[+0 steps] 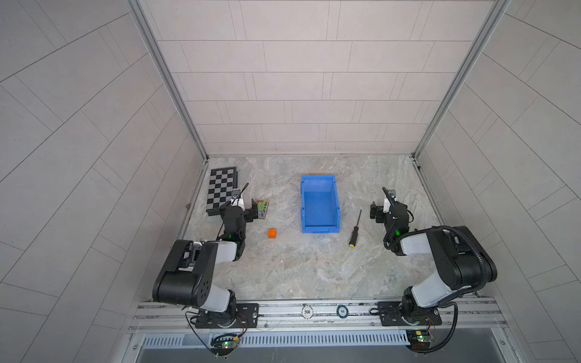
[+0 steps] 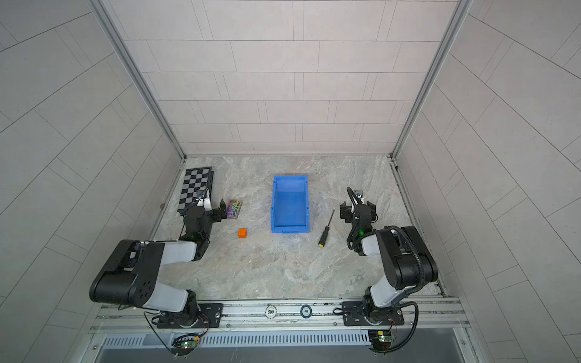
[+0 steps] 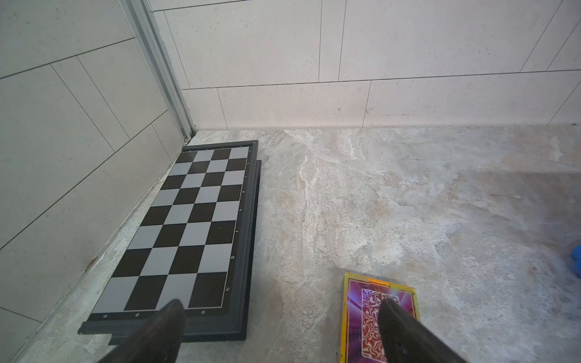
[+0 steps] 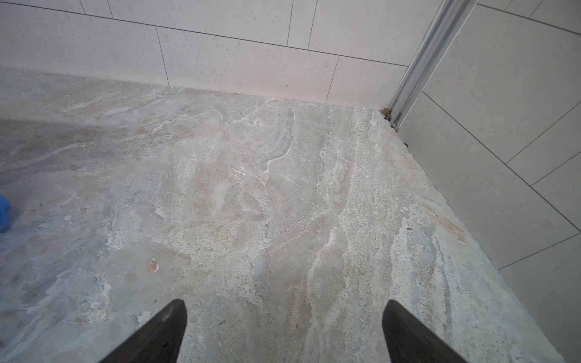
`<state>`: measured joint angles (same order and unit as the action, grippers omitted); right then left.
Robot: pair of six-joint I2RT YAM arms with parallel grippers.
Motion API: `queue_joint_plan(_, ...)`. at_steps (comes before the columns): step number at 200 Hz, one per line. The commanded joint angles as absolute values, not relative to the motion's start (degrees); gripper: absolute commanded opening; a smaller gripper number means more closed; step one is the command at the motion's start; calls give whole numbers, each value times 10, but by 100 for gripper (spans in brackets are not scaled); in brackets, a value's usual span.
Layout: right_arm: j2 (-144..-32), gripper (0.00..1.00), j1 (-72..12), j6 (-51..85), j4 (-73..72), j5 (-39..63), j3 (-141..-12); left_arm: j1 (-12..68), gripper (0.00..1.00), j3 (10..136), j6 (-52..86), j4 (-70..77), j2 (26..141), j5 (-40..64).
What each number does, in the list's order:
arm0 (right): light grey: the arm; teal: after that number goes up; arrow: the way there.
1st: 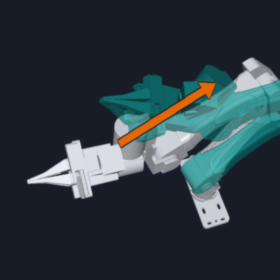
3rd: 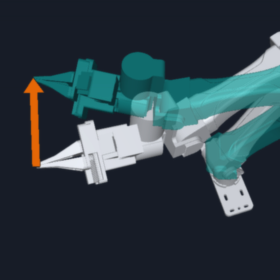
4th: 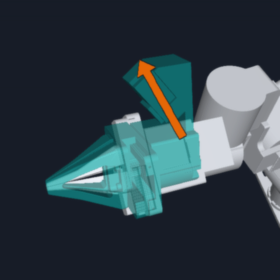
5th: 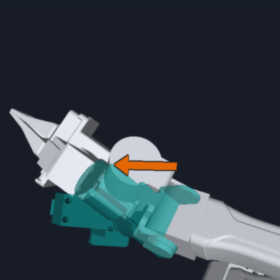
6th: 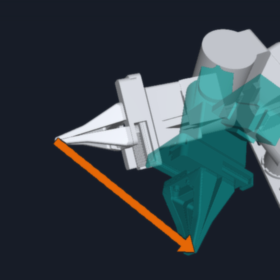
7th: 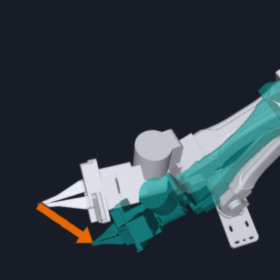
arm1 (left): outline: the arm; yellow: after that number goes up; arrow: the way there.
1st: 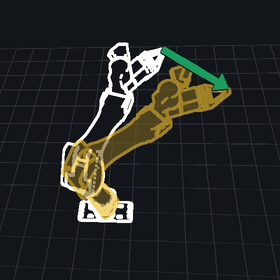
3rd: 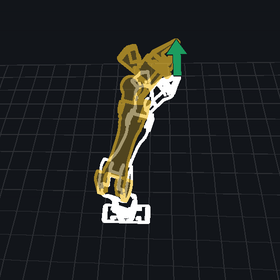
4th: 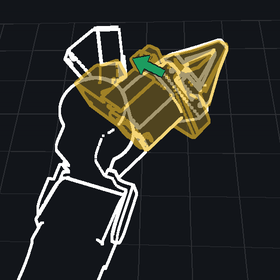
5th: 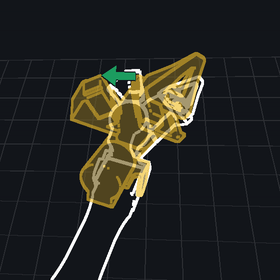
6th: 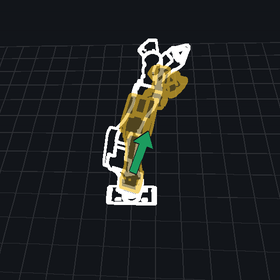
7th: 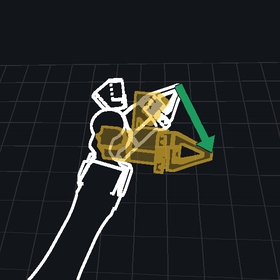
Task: Put the screwdriver in the bin
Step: Pick up the screwdriver from the center of the table.
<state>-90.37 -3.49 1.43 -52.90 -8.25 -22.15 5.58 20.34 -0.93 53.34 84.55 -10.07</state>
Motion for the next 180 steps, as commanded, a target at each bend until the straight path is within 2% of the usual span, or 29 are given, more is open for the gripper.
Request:
queue_joint_plan(1, -910, 99, -39, 5, -541, -91, -219, 54, 100, 208, -12, 543, 843, -98)
queue_joint_plan(180, -910, 99, -35, 6, -540, -83, -219, 52, 100, 205, -10, 547, 841, -96)
